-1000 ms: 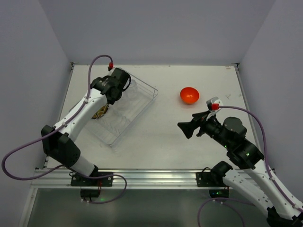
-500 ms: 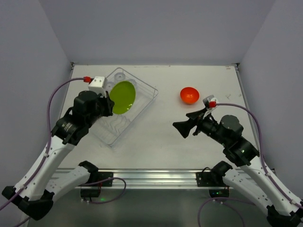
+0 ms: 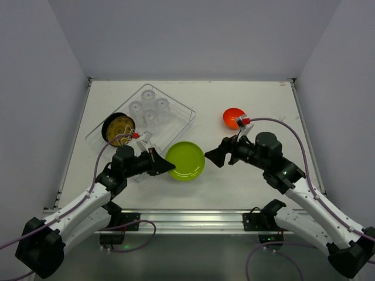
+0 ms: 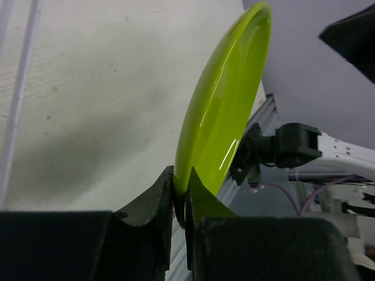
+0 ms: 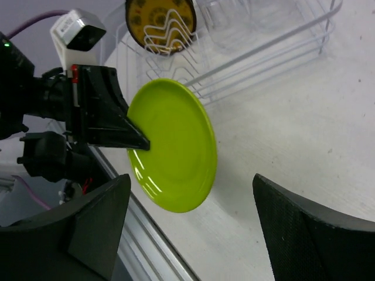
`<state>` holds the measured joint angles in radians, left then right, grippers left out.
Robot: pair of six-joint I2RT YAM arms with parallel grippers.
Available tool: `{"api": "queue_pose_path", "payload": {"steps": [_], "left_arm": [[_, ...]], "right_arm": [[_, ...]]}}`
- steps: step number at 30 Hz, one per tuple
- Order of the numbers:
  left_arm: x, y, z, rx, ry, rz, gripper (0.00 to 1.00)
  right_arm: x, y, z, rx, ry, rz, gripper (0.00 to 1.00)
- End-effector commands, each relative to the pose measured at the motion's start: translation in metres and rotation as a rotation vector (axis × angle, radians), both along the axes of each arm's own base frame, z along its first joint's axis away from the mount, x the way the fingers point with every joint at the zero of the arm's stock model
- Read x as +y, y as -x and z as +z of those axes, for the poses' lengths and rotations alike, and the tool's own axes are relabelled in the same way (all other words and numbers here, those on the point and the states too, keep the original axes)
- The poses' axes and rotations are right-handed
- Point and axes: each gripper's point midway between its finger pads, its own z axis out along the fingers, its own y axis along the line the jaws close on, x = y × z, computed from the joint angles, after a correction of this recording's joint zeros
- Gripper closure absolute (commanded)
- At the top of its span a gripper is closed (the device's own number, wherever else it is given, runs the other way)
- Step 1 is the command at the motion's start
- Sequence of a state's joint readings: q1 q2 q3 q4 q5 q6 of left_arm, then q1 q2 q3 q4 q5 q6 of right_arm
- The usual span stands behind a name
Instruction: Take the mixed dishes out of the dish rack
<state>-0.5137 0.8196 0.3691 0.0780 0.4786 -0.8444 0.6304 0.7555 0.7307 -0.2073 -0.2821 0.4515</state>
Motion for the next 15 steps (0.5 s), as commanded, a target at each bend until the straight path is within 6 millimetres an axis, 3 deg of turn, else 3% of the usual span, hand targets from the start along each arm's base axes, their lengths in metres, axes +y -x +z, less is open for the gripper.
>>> {"api": "queue_pose_path", "payload": {"steps": [1, 5, 11, 13, 15], "left_arm": [[-0.020, 0.017, 0.065, -0.133, 0.280, -0.130, 1.00], [-0.021, 0.027, 0.053, -0.088, 0.303, -0.167, 1.00], [-0.016, 0.023, 0.034, -0.017, 0.269, -0.101, 1.00], [-0.016, 0.023, 0.034, -0.014, 0.269, -0.094, 1.00], [-0.016, 0.023, 0.035, -0.011, 0.272, -0.095, 1.00]], "right_arm": [[0.006, -0.002, -0.004, 0.042, 0.034, 0.023, 0.15], [0.027, 0.004, -0.022, 0.144, 0.054, 0.140, 0.31], [0.036, 0.003, -0.027, 0.174, 0.060, 0.179, 0.45], [0.038, 0.002, -0.027, 0.172, 0.063, 0.176, 0.55], [0.038, -0.001, -0.029, 0.171, 0.066, 0.164, 0.59]]}}
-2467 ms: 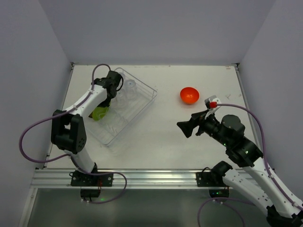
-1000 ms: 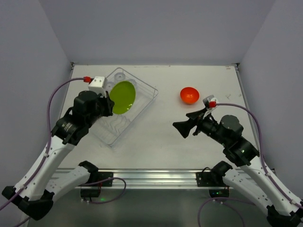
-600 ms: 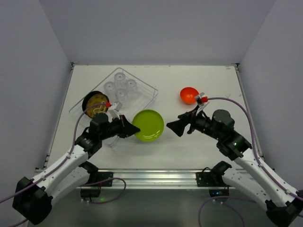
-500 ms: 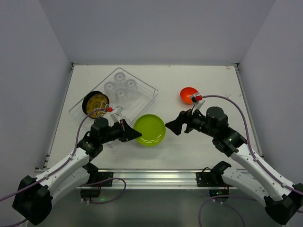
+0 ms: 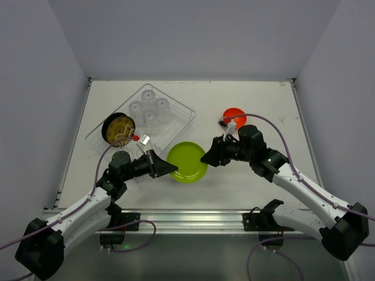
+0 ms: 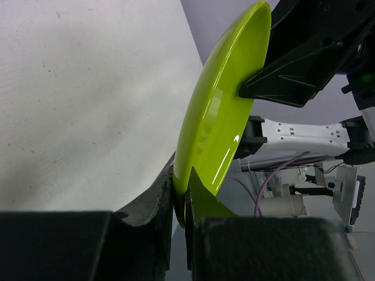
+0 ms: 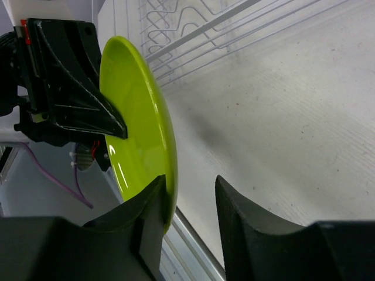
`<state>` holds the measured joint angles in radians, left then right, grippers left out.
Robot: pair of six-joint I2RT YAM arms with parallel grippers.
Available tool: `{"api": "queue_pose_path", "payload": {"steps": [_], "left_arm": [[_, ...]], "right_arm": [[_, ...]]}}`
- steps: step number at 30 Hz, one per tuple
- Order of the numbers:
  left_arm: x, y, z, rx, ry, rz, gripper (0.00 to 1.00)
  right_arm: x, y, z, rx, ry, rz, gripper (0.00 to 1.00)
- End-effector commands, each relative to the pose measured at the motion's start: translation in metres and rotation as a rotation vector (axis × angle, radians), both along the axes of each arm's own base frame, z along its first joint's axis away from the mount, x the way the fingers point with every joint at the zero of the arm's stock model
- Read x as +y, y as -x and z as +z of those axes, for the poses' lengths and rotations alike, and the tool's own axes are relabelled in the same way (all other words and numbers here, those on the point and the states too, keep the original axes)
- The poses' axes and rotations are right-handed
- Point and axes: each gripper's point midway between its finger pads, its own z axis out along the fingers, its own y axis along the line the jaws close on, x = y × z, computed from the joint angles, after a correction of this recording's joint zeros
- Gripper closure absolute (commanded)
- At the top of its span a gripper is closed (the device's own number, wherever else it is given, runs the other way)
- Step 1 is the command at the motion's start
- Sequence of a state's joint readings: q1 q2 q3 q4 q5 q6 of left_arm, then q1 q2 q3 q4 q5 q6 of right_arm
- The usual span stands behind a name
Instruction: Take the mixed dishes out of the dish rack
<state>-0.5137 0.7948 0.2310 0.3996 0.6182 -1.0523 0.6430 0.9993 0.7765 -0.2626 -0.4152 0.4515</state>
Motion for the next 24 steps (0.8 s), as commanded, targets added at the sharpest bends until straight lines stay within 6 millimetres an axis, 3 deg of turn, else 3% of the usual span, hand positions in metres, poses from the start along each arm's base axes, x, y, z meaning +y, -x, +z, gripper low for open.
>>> {"api": "queue_pose_path", "payload": {"steps": [1, 7, 9, 12, 14, 15, 17, 18, 19, 21, 22, 23, 24], "left_arm": [[-0.003, 0.001, 0.017, -0.024, 0.047, -0.009, 1.00], [-0.001, -0.004, 0.007, -0.003, 0.010, 0.021, 1.00], [-0.001, -0.004, 0.008, -0.005, 0.014, 0.017, 1.00], [-0.001, -0.004, 0.013, -0.026, 0.021, 0.013, 1.00], [-0.002, -0.001, 0.019, -0.059, 0.041, -0.005, 1.00], [-0.002, 0.000, 0.020, -0.068, 0.042, -0.008, 1.00], [-0.001, -0.002, 0.019, -0.083, 0.011, -0.005, 1.00], [-0.001, -0.003, 0.019, -0.089, 0.001, -0.003, 0.94], [0.000, -0.005, 0.020, -0.114, -0.015, -0.003, 0.73], [0.003, -0.010, 0.026, -0.134, -0.057, 0.028, 0.46], [0.007, -0.011, 0.020, -0.132, -0.108, 0.039, 0.22], [0.011, -0.017, 0.036, -0.180, -0.108, 0.077, 0.11], [0.014, -0.018, 0.040, -0.217, -0.133, 0.088, 0.01]], "right_arm": [[0.010, -0.005, 0.028, -0.065, -0.055, 0.024, 0.62], [0.020, -0.009, 0.025, -0.059, -0.083, 0.042, 0.67], [0.022, -0.011, 0.025, -0.055, -0.089, 0.044, 0.74], [0.026, -0.014, 0.024, -0.046, -0.104, 0.039, 0.76], [0.027, -0.016, 0.027, -0.052, -0.126, 0.021, 0.84], [0.026, -0.017, 0.028, -0.053, -0.128, 0.014, 0.97], [0.022, -0.017, 0.028, -0.053, -0.131, -0.015, 1.00], [0.017, -0.022, 0.028, -0.068, -0.126, -0.056, 1.00], [0.015, -0.024, 0.029, -0.078, -0.129, -0.079, 1.00], [0.005, -0.027, 0.030, -0.096, -0.132, -0.137, 1.00], [0.001, -0.031, 0.030, -0.102, -0.131, -0.162, 1.00], [-0.003, -0.032, 0.027, -0.099, -0.129, -0.183, 1.00], [-0.008, -0.035, 0.029, -0.111, -0.131, -0.210, 1.00]]}}
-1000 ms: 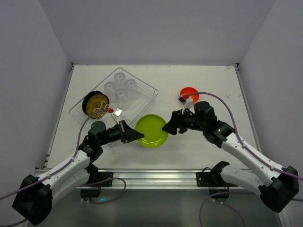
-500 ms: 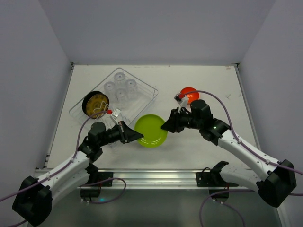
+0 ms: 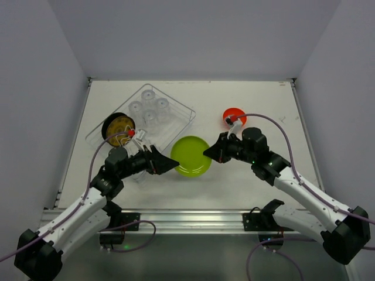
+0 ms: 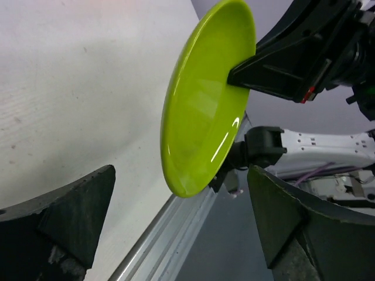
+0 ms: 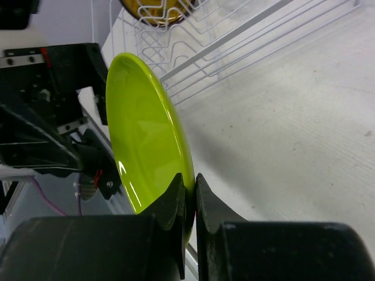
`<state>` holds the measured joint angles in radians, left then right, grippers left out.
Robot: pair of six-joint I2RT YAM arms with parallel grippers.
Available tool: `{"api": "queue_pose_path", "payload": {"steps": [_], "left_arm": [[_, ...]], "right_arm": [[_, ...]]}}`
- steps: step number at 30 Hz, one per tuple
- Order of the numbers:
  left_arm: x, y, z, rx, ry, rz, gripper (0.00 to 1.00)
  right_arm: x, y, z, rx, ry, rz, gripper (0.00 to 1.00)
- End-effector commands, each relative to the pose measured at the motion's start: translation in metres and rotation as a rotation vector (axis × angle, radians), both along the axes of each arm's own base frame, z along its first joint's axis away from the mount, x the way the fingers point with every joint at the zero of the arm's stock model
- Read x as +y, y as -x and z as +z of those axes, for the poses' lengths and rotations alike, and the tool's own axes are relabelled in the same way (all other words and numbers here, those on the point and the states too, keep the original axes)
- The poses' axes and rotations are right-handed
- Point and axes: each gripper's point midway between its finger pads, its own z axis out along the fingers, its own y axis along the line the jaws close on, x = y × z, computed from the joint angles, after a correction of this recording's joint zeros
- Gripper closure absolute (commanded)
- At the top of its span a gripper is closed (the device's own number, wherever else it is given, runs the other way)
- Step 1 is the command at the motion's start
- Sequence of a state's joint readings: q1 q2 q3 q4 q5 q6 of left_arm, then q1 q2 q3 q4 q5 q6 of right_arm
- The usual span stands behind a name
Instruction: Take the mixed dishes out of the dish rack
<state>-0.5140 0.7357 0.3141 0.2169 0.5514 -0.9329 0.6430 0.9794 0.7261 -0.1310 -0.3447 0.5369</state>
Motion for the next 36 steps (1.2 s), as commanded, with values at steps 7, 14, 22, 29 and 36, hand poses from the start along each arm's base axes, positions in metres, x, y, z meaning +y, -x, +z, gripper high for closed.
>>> {"api": "queue_pose_path", "payload": {"steps": [7, 14, 22, 29, 36], "left_arm": [[0.075, -0.022, 0.061, -0.246, -0.366, 0.323, 0.00], [0.117, -0.002, 0.106, -0.459, -0.428, 0.425, 0.00], [0.123, 0.008, 0.112, -0.511, -0.369, 0.455, 0.00], [0.117, 0.010, 0.108, -0.511, -0.370, 0.420, 0.00], [0.116, 0.012, 0.109, -0.525, -0.354, 0.417, 0.00]], "right_arm": [[-0.076, -0.052, 0.009, -0.052, -0.039, -0.380, 1.00], [-0.170, -0.084, 0.004, 0.019, -0.132, -0.726, 1.00], [-0.290, -0.097, -0.023, 0.126, -0.289, -1.218, 1.00], [-0.357, -0.103, -0.078, 0.267, -0.416, -1.498, 1.00], [-0.372, -0.122, -0.127, 0.406, -0.290, -1.506, 1.00]]}}
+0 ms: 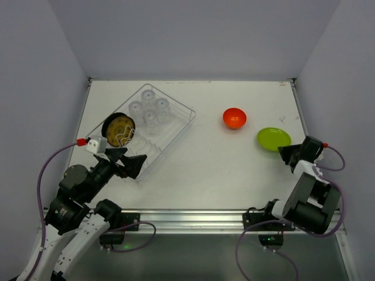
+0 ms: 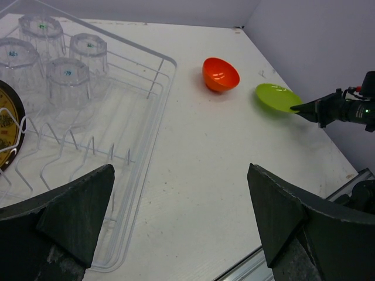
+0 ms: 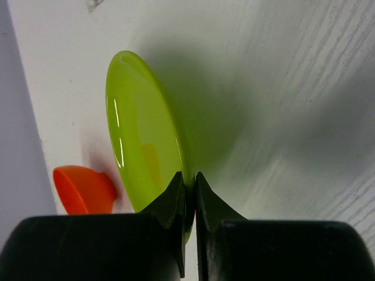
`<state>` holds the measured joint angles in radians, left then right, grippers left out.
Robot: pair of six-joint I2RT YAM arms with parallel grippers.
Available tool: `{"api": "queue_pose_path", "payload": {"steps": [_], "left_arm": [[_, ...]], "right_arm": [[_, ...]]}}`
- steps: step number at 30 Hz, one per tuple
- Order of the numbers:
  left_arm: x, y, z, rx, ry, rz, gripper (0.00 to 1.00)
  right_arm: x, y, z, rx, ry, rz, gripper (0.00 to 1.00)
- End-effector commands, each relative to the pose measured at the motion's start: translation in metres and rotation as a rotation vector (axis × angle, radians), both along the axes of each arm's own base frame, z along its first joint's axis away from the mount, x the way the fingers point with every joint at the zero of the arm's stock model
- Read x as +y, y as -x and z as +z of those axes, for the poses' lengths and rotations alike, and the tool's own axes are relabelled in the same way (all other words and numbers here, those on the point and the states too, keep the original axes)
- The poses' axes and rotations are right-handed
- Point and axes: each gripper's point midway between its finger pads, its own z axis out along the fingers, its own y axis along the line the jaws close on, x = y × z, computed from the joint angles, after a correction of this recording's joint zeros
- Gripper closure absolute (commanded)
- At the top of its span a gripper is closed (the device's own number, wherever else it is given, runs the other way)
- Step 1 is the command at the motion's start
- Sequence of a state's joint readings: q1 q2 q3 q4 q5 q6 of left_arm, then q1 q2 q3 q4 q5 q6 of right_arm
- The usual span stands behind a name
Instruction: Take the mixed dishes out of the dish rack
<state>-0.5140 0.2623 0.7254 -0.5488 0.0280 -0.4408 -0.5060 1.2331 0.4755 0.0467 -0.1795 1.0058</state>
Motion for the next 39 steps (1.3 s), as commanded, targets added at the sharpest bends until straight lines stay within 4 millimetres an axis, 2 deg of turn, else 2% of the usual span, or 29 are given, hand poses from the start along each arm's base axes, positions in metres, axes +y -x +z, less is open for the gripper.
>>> {"api": "queue_pose_path", "payload": {"steps": [1, 4, 8, 10, 12, 15, 18, 19, 22, 23, 24, 25, 27, 28, 30, 31, 32, 33, 34, 35, 37, 38, 39], "left_arm": [[-0.003, 0.001, 0.000, -0.022, -0.018, -0.028, 0.00], [-0.003, 0.002, 0.000, -0.021, -0.022, -0.030, 0.00], [0.002, 0.000, 0.003, -0.023, -0.015, 0.002, 0.00], [0.008, -0.005, 0.000, -0.008, -0.014, 0.053, 0.00], [0.014, -0.010, -0.004, 0.020, -0.017, 0.100, 0.00], [0.019, -0.019, -0.006, 0.043, -0.022, 0.152, 0.00], [0.032, -0.032, -0.011, 0.078, -0.047, 0.255, 0.00], [0.035, -0.034, -0.011, 0.087, -0.056, 0.278, 0.00], [0.051, -0.047, -0.016, 0.127, -0.129, 0.388, 0.00], [0.062, -0.057, -0.019, 0.149, -0.213, 0.460, 0.00], [0.063, -0.056, -0.020, 0.155, -0.219, 0.461, 0.00], [0.068, -0.064, -0.020, 0.168, -0.259, 0.505, 0.00], [0.077, -0.075, -0.024, 0.196, -0.343, 0.569, 0.00], [0.079, -0.079, -0.018, 0.189, -0.358, 0.592, 0.00], [0.085, -0.094, -0.016, 0.183, -0.426, 0.651, 0.00], [0.086, -0.101, -0.015, 0.172, -0.456, 0.662, 0.00], [0.087, -0.110, -0.008, 0.134, -0.504, 0.670, 0.00], [0.089, -0.121, -0.015, 0.153, -0.573, 0.689, 0.00], [0.091, -0.128, -0.010, 0.138, -0.649, 0.678, 0.00], [0.085, -0.142, -0.017, 0.156, -0.703, 0.644, 0.00], [0.090, -0.158, -0.018, 0.172, -0.753, 0.626, 0.00], [0.090, -0.167, -0.008, 0.150, -0.804, 0.583, 0.00], [0.091, -0.179, -0.019, 0.184, -0.827, 0.544, 0.00]], "right_arm": [[-0.022, -0.028, 0.015, -0.057, 0.065, -0.014, 1.00], [-0.026, -0.035, 0.008, -0.039, 0.071, -0.004, 0.98], [-0.019, -0.040, -0.004, 0.009, 0.030, 0.064, 0.92], [-0.017, -0.040, -0.005, 0.008, 0.026, 0.068, 0.82], [-0.016, -0.038, -0.006, 0.018, 0.029, 0.072, 0.64], [-0.015, -0.034, -0.007, 0.034, 0.031, 0.083, 0.52], [-0.010, -0.031, -0.003, 0.022, 0.030, 0.099, 0.47], [-0.010, -0.030, 0.000, 0.018, 0.038, 0.101, 0.45], [-0.015, -0.022, 0.016, 0.033, 0.117, 0.097, 0.26], [-0.022, -0.010, 0.029, 0.072, 0.195, 0.073, 0.01], [-0.021, -0.006, 0.026, 0.093, 0.194, 0.083, 0.01], [-0.023, -0.004, 0.041, 0.069, 0.231, 0.075, 0.01], [-0.024, 0.005, 0.049, 0.082, 0.261, 0.066, 0.01], [-0.020, 0.006, 0.068, 0.029, 0.291, 0.074, 0.01], [0.006, 0.000, 0.089, -0.064, 0.334, 0.179, 0.01], [0.022, -0.003, 0.110, -0.145, 0.375, 0.245, 0.01], [0.059, -0.009, 0.120, -0.216, 0.384, 0.392, 0.01], [0.075, -0.015, 0.133, -0.270, 0.448, 0.476, 0.01], [0.102, -0.018, 0.134, -0.286, 0.454, 0.574, 0.01], [0.114, -0.017, 0.131, -0.276, 0.448, 0.635, 0.01], [0.136, -0.018, 0.134, -0.299, 0.424, 0.725, 0.01], [0.148, -0.017, 0.132, -0.309, 0.403, 0.769, 0.01], [0.158, -0.014, 0.133, -0.336, 0.392, 0.811, 0.01]]}}
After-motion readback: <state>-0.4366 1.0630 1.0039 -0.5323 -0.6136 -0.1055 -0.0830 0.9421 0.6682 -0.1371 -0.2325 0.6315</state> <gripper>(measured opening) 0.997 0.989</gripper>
